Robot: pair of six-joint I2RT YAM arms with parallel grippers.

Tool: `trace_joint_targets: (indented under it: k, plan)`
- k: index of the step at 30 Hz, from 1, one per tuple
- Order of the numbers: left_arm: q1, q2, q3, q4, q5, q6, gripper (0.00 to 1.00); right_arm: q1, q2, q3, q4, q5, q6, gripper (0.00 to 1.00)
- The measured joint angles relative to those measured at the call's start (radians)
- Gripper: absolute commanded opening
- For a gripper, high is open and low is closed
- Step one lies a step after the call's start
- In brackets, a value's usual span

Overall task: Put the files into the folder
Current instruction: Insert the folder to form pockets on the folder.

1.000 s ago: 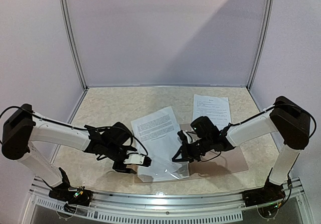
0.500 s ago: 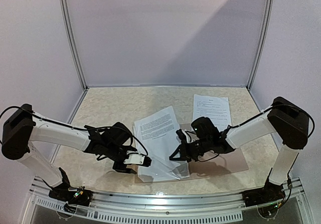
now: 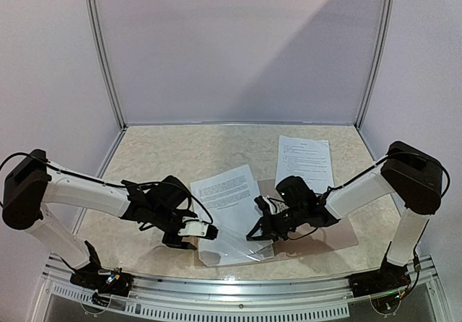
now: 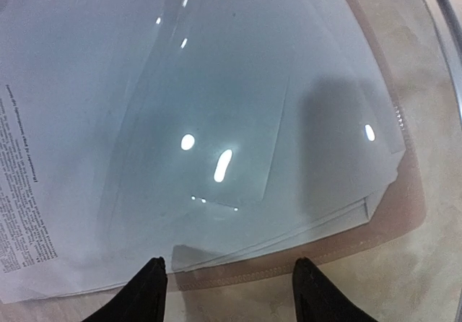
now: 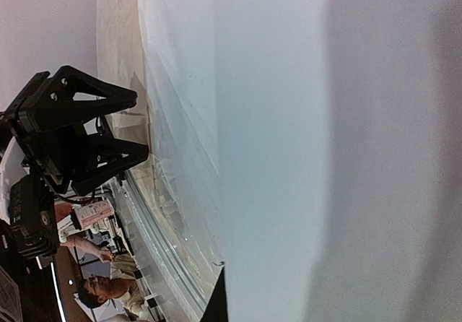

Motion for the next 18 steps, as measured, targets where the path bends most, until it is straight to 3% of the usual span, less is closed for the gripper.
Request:
trace_joint_targets:
  k: [9,12,18]
  plan:
    - [-0.003,0.004,0.000,0.011,0.001,-0.003,0.61,0.030,-0.032,0.000,-0.049,0.029,0.041,0.04]
    - [-0.003,0.005,0.000,0.012,0.001,-0.003,0.61,0.042,-0.035,0.000,-0.082,0.044,0.053,0.11]
    - [-0.003,0.005,0.000,0.013,-0.002,-0.003,0.61,0.050,-0.102,0.036,-0.282,0.113,0.005,0.38]
